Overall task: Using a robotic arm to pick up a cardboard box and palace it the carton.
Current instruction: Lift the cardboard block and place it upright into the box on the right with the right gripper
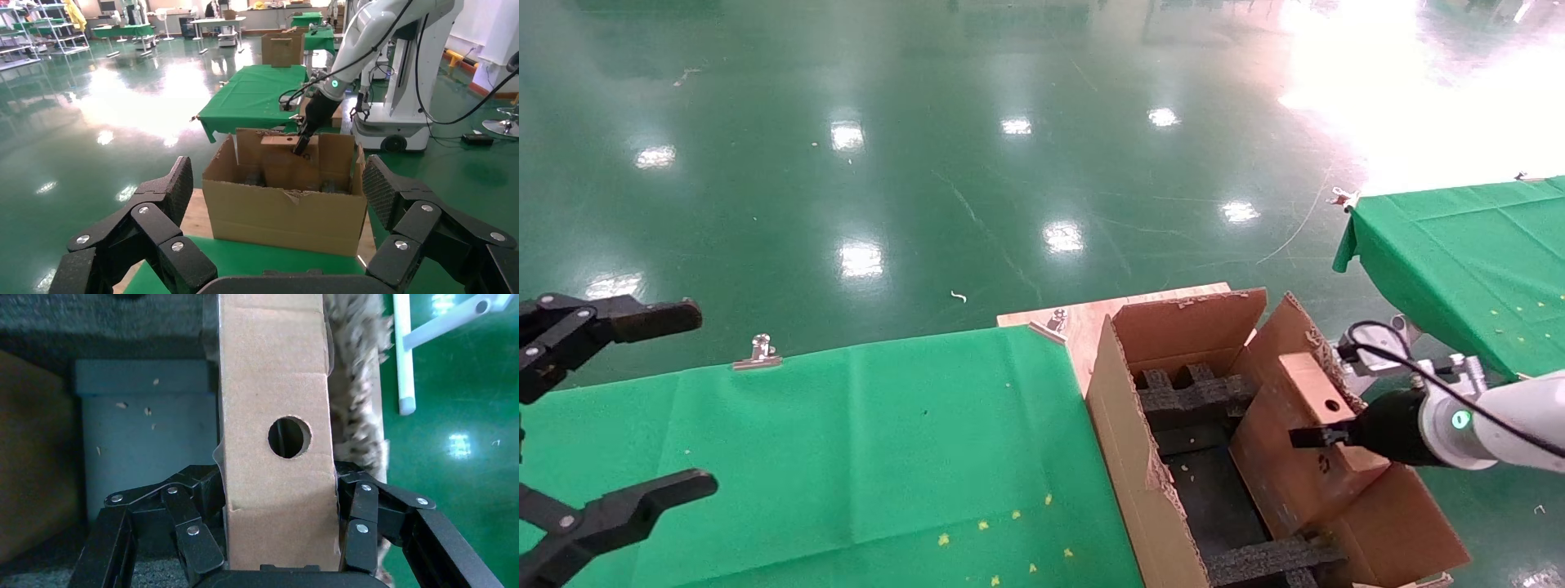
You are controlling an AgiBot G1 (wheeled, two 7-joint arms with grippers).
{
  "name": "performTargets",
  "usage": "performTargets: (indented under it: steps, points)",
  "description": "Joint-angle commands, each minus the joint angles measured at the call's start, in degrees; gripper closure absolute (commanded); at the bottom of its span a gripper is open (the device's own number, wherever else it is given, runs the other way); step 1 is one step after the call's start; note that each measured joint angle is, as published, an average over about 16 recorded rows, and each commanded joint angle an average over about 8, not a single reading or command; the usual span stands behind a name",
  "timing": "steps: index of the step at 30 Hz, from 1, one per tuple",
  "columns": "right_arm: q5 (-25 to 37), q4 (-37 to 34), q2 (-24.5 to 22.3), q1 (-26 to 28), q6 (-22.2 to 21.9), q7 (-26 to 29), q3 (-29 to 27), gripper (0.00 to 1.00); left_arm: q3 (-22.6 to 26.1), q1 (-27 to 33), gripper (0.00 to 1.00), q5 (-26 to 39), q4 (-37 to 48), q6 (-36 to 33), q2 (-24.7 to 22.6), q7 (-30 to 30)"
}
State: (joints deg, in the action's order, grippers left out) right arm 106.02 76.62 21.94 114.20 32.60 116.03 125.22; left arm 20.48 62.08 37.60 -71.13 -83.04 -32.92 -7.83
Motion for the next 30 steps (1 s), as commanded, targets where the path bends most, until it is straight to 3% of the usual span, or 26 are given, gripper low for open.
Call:
performTargets:
  steps: [1,13,25,26,30]
  points:
    - [0.79,-0.13,0.64,-1.05,-0.65,1.39,0.28,1.00,0.00,0.00,0.00,0.00,0.00,0.00,0.00,0.00]
    - [3.24,-3.29,5.08,-6.84,-3.42,7.33,1.11,1.00,0.00,0.00,0.00,0.00,0.00,0.00,0.00,0.00]
    - [1.12,-6.81,8.88,-10.75,-4.65,7.49,1.65,1.00,0.00,0.00,0.00,0.00,0.00,0.00,0.00,0.00]
    - [0.85,-6.96,9.02,-10.90,-4.65,7.35,1.68,0.97,0.00,0.00,0.00,0.00,0.00,0.00,0.00,0.00]
    - [-0.04,-7.43,9.48,-11.44,-4.71,6.73,1.76,0.49,0.00,-0.01,0.00,0.00,0.01,0.01,0.00,0.00]
